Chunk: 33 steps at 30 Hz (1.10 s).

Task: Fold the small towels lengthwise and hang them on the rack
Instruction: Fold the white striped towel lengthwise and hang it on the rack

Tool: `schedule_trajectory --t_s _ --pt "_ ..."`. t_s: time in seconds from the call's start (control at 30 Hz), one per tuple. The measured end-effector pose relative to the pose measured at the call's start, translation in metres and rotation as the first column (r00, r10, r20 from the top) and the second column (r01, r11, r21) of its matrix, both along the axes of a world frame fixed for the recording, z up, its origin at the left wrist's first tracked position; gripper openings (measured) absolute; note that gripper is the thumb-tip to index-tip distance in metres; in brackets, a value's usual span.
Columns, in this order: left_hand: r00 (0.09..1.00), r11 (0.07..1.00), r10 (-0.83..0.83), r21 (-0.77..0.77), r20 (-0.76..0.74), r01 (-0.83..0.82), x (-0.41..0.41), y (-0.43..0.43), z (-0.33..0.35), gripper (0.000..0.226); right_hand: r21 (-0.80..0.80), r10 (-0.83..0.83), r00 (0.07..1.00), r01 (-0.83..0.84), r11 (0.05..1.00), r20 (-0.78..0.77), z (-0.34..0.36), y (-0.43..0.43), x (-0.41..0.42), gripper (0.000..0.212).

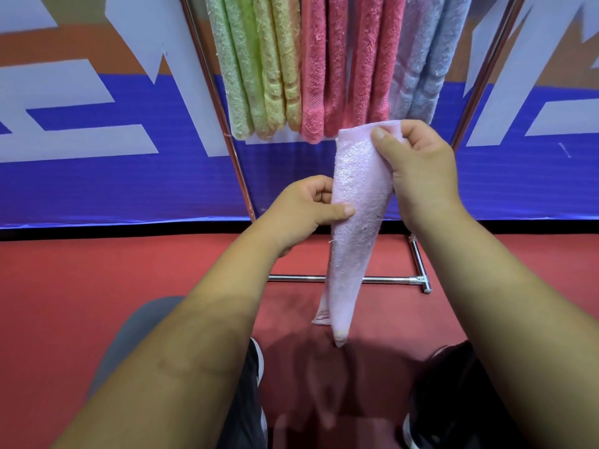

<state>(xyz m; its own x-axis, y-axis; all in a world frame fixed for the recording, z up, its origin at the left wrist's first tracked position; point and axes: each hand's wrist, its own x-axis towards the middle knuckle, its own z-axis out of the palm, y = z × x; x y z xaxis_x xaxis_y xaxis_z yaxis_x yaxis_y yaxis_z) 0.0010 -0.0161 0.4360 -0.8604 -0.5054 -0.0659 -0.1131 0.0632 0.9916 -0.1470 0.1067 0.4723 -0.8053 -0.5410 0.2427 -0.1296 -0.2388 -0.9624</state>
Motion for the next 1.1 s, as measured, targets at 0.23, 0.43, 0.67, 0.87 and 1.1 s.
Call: schedule_trajectory --t_s 0.23,0.43,0.67,0.87,1.1 --pt "0.984 0.997 -0.028 -0.064 0.174 0.039 -0.002 0.001 -0.008 0.025 0.024 -0.086 0.996 0.086 0.996 0.010 -0.004 -0.002 0.000 0.005" --pt "0.992 0.995 -0.057 -0.077 0.115 0.066 0.000 0.006 -0.002 0.023 0.142 -0.171 0.982 0.159 0.977 0.075 -0.014 -0.006 -0.019 0.023" --pt "1.000 1.000 -0.006 0.013 0.023 0.005 -0.003 0.015 0.007 0.018 0.260 -0.109 0.968 0.048 0.964 0.224 -0.014 -0.002 -0.020 0.037" --pt "0.988 0.959 0.146 0.253 -0.055 -0.128 -0.001 0.011 0.019 0.029 0.425 0.158 0.748 -0.522 0.740 0.644 -0.029 -0.001 -0.010 0.108" --pt "0.946 0.753 0.325 0.604 0.003 -0.261 0.006 -0.018 0.014 0.039 0.318 0.413 0.762 -0.604 0.730 0.499 -0.023 0.002 0.007 0.072"
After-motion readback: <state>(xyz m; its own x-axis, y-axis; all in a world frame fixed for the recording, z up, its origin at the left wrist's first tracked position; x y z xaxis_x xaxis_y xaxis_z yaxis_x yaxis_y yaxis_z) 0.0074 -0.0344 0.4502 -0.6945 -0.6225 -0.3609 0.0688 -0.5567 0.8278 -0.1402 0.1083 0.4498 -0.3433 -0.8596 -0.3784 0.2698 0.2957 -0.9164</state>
